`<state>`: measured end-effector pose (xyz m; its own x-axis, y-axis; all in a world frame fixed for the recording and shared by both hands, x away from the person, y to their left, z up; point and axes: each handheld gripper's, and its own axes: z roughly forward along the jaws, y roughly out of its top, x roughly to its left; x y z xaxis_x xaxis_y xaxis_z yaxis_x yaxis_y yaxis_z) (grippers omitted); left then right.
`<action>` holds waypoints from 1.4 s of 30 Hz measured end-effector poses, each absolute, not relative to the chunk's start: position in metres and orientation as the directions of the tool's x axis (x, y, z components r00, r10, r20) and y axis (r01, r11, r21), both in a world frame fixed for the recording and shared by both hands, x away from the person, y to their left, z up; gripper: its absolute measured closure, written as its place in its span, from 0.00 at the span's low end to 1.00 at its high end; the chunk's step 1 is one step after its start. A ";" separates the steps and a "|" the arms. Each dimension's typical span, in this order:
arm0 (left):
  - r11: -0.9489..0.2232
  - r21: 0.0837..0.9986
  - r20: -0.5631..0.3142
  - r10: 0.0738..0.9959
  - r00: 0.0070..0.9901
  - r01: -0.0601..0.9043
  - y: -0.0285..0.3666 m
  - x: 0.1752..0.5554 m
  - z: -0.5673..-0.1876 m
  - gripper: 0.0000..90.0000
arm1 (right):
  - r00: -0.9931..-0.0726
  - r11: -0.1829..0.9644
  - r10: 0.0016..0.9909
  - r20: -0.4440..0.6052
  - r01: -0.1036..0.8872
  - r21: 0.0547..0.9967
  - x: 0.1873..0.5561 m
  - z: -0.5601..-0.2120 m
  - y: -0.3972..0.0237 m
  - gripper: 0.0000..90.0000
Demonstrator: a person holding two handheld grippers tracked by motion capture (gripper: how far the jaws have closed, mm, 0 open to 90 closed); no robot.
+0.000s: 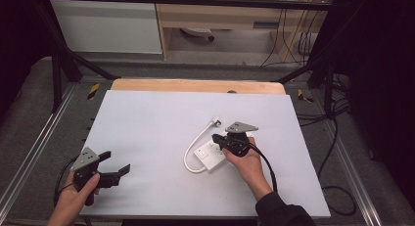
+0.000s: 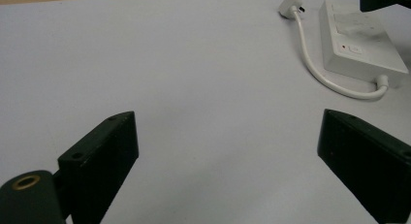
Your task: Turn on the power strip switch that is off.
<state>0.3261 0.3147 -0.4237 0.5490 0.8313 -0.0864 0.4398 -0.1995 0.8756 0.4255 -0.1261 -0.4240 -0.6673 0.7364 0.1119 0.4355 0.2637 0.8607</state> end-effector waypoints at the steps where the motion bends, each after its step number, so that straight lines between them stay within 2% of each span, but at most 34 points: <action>1: -0.199 0.876 -0.086 0.831 0.549 0.440 0.315 0.326 -0.424 0.09 | -0.666 0.257 0.736 0.121 0.440 0.861 0.426 -0.425 -0.127 0.99; 26: -0.193 0.877 -0.090 0.833 0.546 0.439 0.317 0.326 -0.423 0.09 | -0.689 0.269 0.713 0.132 0.443 0.855 0.425 -0.437 -0.115 1.00; 42: -0.195 0.876 -0.092 0.831 0.548 0.442 0.316 0.326 -0.424 0.09 | -0.683 0.299 0.723 0.102 0.443 0.845 0.429 -0.444 -0.114 1.00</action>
